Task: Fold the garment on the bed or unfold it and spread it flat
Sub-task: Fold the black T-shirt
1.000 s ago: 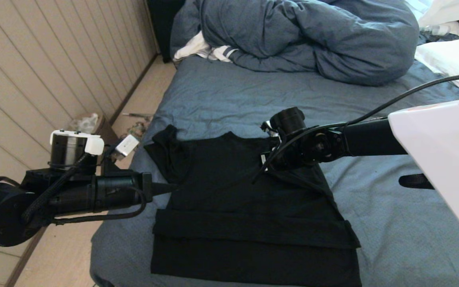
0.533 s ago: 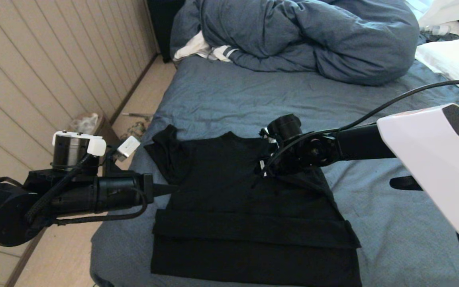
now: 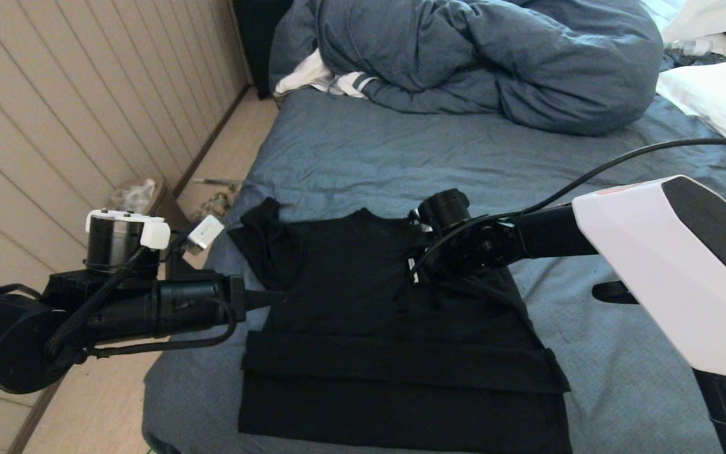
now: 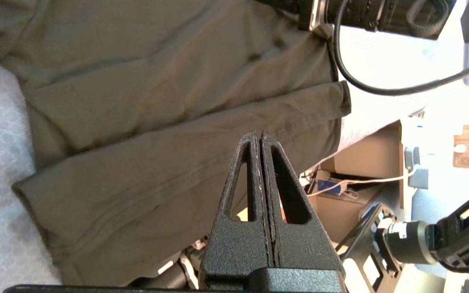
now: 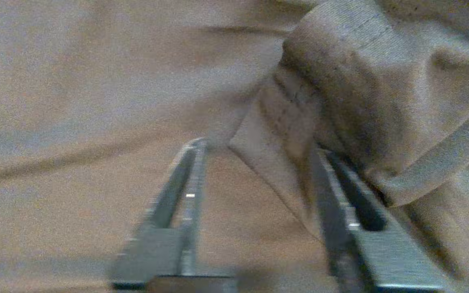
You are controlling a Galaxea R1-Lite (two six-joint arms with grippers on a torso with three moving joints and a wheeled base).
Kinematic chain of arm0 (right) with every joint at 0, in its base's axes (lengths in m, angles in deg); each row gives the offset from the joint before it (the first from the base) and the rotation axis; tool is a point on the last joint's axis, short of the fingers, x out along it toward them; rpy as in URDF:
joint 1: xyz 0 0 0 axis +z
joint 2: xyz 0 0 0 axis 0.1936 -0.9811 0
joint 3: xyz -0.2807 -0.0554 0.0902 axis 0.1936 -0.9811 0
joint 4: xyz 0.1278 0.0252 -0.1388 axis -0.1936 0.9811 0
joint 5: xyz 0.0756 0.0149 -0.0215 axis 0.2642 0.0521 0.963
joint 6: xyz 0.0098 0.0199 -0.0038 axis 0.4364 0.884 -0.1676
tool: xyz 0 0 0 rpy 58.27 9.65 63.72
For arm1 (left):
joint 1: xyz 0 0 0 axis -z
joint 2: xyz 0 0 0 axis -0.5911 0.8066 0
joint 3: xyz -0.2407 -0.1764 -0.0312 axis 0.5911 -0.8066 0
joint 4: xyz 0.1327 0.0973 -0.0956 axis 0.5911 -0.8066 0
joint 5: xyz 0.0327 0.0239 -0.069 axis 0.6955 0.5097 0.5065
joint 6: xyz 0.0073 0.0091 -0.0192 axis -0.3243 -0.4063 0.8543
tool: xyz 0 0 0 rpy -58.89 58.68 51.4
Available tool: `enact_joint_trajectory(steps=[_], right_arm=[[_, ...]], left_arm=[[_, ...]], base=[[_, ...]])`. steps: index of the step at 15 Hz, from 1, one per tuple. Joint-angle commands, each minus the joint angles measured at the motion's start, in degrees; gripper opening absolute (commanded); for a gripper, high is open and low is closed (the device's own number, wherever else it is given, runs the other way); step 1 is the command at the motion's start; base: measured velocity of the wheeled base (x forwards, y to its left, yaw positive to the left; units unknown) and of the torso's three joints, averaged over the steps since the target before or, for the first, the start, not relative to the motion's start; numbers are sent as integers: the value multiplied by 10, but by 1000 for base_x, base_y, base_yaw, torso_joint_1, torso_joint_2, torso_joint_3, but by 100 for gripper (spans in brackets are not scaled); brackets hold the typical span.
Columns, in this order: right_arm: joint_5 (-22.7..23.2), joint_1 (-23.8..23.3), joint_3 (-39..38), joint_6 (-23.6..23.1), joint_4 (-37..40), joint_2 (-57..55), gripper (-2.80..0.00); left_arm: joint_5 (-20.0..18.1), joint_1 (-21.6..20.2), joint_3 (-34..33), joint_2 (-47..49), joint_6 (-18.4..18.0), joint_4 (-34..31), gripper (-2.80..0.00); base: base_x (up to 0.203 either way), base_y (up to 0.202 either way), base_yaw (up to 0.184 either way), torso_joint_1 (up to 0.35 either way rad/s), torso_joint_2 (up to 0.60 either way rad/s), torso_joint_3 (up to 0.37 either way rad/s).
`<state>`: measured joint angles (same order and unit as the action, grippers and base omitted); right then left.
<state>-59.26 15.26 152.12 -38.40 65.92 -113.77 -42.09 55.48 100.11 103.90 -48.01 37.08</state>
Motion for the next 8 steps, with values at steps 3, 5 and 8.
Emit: enact_joint_trajectory(steps=[3,5,8], right_arm=[[-2,0,-2,0,1,4,-280],[-2,1,-7,0,1,15,-280],[-1,3,-27,1,1,36,-280]], left_arm=[[-2,4,-3,3,2,2,-280],[-2,4,-3,3,2,2,-280],[-2,7,-4,2,2,2,-280]], base=[[0,0,0,0,0,0],[0,0,0,0,0,0],[0,0,0,0,0,0]])
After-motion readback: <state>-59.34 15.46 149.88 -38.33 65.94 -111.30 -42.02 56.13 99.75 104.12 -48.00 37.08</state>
